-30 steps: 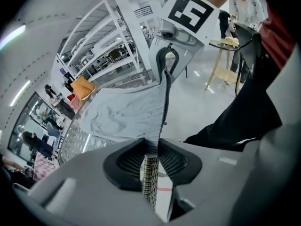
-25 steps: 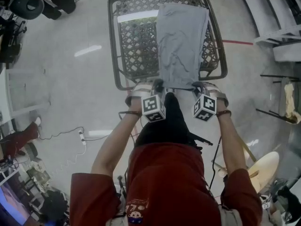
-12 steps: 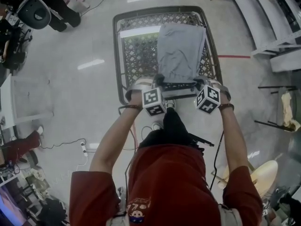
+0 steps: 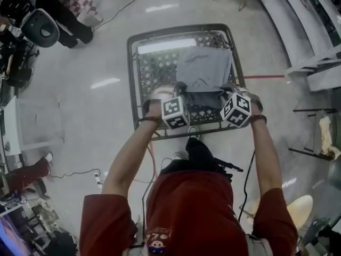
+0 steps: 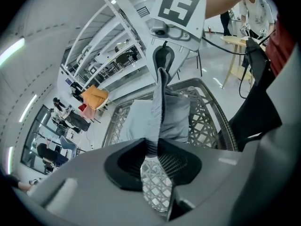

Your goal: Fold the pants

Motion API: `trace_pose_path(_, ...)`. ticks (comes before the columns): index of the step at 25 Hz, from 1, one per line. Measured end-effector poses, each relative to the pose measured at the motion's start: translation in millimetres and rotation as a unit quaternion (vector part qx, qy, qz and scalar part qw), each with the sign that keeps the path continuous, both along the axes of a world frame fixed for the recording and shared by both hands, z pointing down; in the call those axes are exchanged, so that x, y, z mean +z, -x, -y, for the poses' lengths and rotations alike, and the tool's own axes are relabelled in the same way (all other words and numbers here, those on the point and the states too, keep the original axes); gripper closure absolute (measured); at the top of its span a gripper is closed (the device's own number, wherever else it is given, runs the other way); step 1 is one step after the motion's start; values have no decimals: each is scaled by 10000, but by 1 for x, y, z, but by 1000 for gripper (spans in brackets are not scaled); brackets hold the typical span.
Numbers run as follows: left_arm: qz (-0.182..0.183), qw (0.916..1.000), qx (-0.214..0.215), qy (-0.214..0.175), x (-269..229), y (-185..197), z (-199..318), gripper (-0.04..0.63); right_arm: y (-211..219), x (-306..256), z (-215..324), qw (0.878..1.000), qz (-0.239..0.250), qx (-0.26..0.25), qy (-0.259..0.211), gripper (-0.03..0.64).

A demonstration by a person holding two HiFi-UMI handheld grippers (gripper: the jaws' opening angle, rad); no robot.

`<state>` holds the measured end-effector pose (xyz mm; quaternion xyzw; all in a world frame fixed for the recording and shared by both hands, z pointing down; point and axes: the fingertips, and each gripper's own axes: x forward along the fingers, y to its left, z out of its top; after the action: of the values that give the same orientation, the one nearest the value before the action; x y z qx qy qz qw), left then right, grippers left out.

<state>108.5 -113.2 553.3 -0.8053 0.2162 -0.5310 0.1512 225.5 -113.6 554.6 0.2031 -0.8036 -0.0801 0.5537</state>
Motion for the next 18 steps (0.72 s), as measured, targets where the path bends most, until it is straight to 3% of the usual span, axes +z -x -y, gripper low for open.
trace_pose_path(12,36,9997,-124,190,-2,-31,123,508,-32,-3,126,9995,208,115,196,589)
trace_pose_path(18,162,9988,-84,455,37,-40,170,506,-39,39,170,9980,192,202,561,589)
